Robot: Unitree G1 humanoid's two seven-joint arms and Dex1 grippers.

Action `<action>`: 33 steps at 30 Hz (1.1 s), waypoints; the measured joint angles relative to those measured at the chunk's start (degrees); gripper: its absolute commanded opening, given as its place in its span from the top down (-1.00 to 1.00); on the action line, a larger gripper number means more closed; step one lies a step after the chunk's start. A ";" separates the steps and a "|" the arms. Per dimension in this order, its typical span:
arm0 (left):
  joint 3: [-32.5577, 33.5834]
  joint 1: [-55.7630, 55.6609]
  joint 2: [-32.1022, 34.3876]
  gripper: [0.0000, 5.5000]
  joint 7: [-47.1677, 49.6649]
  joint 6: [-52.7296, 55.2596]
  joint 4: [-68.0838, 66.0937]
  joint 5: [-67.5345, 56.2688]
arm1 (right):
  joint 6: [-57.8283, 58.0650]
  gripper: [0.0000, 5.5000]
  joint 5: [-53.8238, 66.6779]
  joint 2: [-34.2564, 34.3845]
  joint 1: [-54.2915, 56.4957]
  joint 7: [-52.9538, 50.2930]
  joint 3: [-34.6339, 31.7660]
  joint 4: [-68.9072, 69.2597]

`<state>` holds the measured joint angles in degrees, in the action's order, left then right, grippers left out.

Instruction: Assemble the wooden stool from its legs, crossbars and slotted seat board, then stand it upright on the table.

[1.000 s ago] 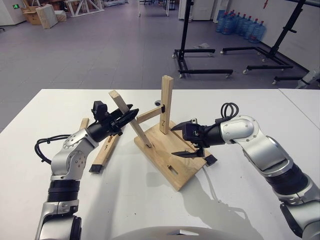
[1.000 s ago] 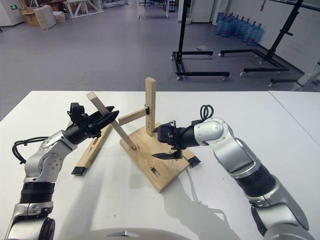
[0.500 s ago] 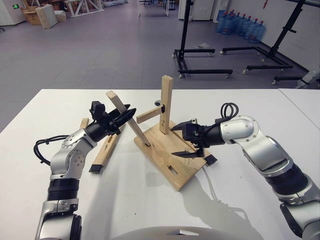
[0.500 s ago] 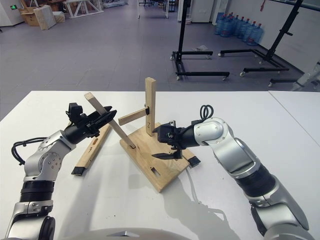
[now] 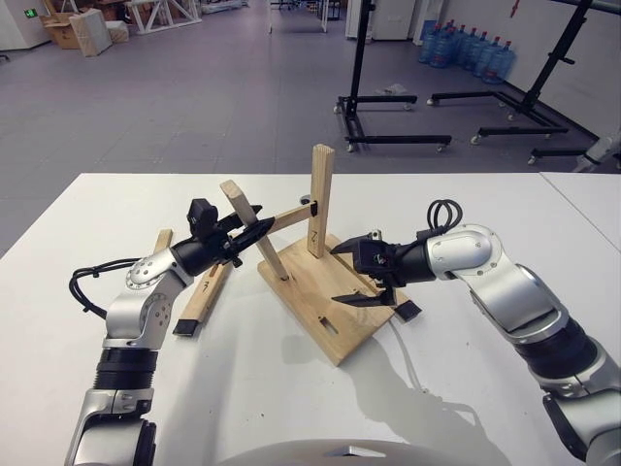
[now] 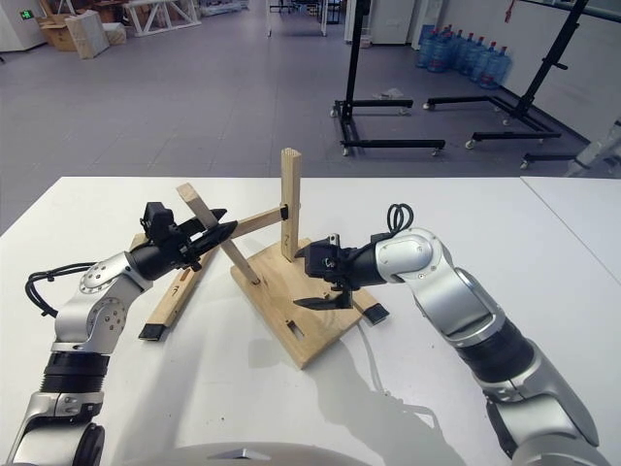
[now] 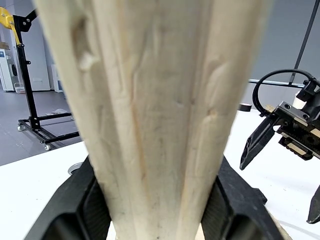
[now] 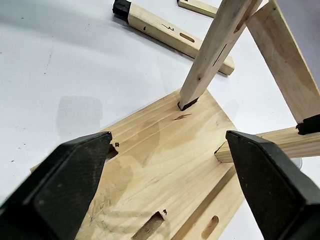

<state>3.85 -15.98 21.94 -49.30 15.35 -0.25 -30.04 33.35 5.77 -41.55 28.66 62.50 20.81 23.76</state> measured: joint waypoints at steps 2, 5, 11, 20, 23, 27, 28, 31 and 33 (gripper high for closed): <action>0.19 0.00 -0.01 0.27 0.07 0.28 -0.10 -0.36 | 0.40 -0.54 0.92 0.99 1.99 -0.69 -1.10 -0.33; 0.70 -0.15 -0.02 0.27 0.18 1.24 -0.25 -1.19 | 1.56 -0.54 3.15 4.66 9.00 -4.11 -5.93 -2.64; 1.32 -0.59 -0.05 0.27 0.50 3.22 -0.42 -2.39 | -0.62 -0.54 1.26 13.50 17.21 -16.33 -8.77 -7.50; 1.67 -2.45 -0.34 0.27 0.76 6.50 -2.35 -4.34 | -14.95 -0.54 -11.02 17.36 15.16 -23.96 0.82 -14.50; 0.98 -2.69 -0.47 0.27 0.72 6.11 -2.36 -3.66 | -18.57 -0.54 -14.47 17.62 15.15 -24.97 2.36 -17.24; 0.48 -2.77 -0.50 0.27 0.64 5.66 -2.37 -3.22 | -21.82 -0.54 -18.30 18.78 15.18 -27.04 3.67 -21.40; 0.49 -2.79 -0.50 0.27 0.61 5.66 -2.38 -3.24 | -22.24 -0.54 -18.75 18.88 15.19 -27.27 3.70 -21.67; 0.63 -2.86 -0.49 0.27 0.56 5.92 -2.45 -3.42 | -24.20 -0.54 -21.11 19.69 15.26 -28.33 3.99 -24.02; 0.76 -2.95 -0.49 0.27 0.58 6.30 -2.45 -3.48 | -25.37 -0.54 -22.18 19.99 15.31 -28.51 4.12 -25.79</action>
<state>4.61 -18.93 21.45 -48.72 21.65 -2.69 -33.53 7.98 -16.41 -21.55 43.97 33.98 24.92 -2.02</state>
